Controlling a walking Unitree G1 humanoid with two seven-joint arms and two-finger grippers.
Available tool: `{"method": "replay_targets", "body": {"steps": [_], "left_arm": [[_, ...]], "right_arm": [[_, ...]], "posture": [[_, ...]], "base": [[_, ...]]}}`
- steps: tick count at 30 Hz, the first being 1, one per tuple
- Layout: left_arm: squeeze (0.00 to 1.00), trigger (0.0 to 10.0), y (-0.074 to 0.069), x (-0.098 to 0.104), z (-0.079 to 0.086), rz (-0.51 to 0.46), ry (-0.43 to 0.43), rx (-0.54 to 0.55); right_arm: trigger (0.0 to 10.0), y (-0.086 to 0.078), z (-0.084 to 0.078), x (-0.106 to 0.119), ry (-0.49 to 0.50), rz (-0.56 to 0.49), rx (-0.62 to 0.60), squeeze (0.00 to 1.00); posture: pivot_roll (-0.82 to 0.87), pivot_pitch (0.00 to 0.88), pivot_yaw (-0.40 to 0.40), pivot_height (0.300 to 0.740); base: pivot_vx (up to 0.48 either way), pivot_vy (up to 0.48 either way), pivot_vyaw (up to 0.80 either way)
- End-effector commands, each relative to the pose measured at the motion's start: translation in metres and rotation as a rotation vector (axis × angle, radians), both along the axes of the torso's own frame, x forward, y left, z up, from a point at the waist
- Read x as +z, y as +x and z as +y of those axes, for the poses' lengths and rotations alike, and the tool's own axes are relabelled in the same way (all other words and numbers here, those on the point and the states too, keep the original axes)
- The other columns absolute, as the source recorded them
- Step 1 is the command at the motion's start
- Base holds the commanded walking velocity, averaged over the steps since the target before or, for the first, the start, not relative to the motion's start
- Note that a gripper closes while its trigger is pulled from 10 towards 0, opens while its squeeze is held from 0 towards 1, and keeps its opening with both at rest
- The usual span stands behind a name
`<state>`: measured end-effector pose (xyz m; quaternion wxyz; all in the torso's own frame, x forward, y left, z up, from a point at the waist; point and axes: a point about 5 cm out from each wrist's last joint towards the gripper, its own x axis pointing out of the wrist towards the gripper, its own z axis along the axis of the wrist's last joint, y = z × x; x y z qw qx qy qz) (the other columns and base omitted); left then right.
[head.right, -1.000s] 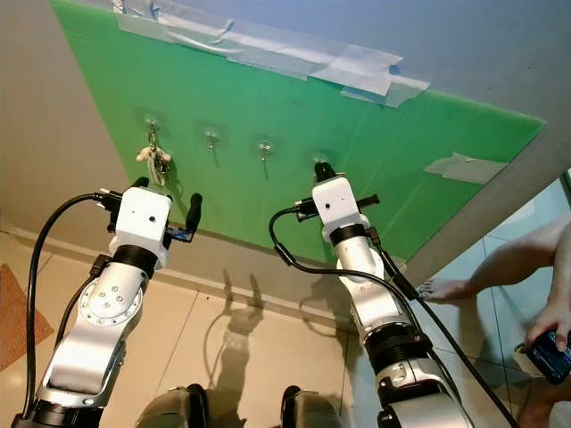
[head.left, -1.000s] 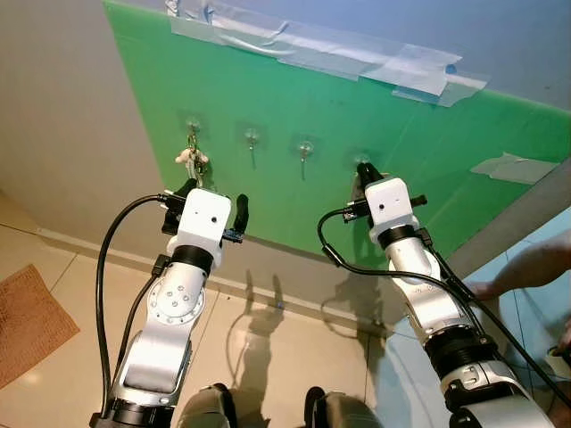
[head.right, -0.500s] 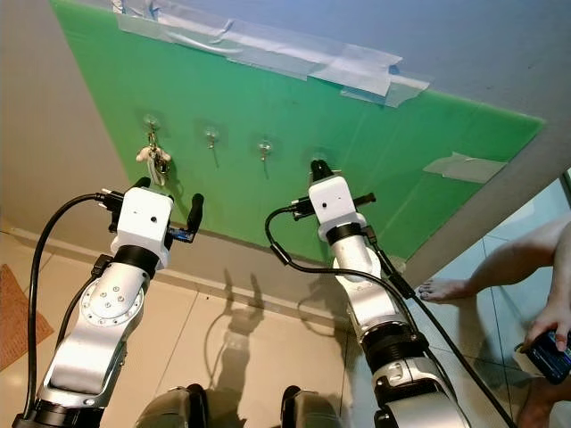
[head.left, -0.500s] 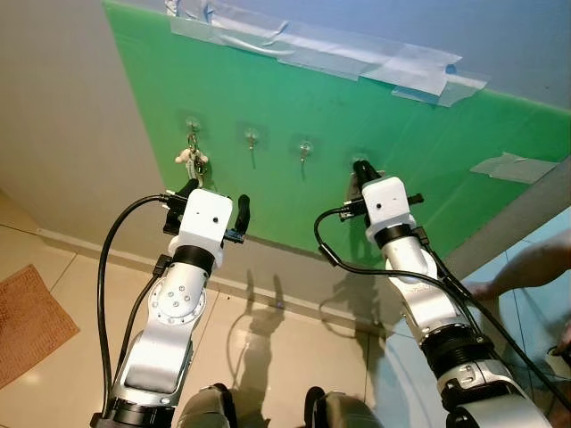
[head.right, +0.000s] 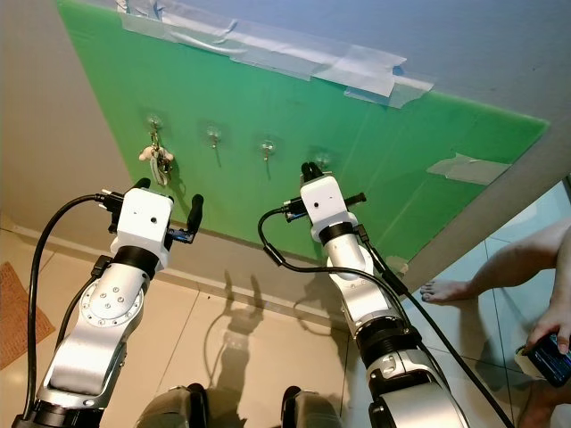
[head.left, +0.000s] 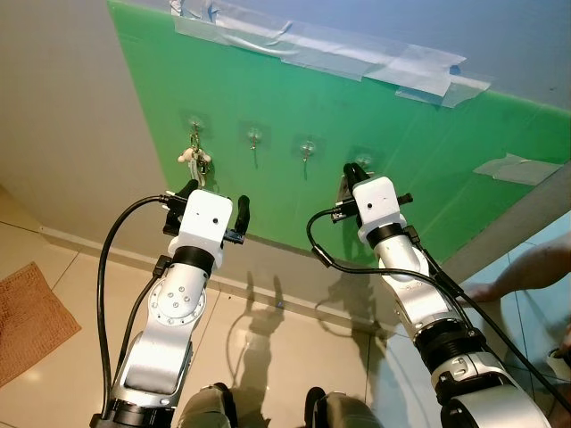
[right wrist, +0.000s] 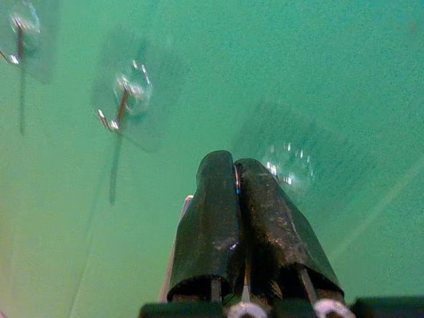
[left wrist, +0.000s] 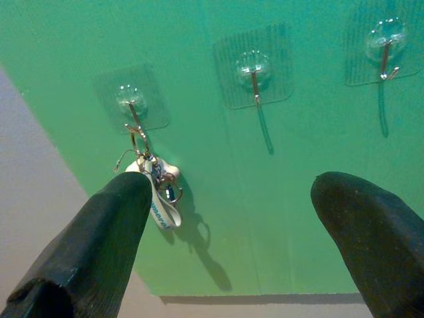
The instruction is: Setting the table
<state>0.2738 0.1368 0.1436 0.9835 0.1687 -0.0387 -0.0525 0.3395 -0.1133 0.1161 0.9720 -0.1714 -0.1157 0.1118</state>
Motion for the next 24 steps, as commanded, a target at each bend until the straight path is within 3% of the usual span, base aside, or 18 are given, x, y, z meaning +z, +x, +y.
{"method": "replay_targets", "body": {"steps": [1,17,24], "left_arm": [[0.00,10.0,-0.0034,0.0019,0.0001,-0.012,0.011,-0.004],[0.00,10.0,-0.0029,0.0024,-0.0004,-0.013,0.016,-0.013],[0.00,10.0,-0.0028,0.0021,-0.0009,-0.014,0.016,-0.014]], "right_arm": [[10.0,0.0022,-0.0060,-0.0018,-0.002,0.010,-0.022,0.00],[10.0,0.0113,-0.0112,-0.0035,0.167,0.090,-0.099,0.00],[10.0,0.0090,-0.0080,0.0022,0.055,0.015,-0.064,0.00]], "posture": [[0.04,0.169,-0.065,0.740],[0.04,0.162,-0.059,0.740],[0.04,0.158,-0.062,0.740]], "base": [[0.000,0.000,0.00],[0.000,0.000,0.00],[0.000,0.000,0.00]]}}
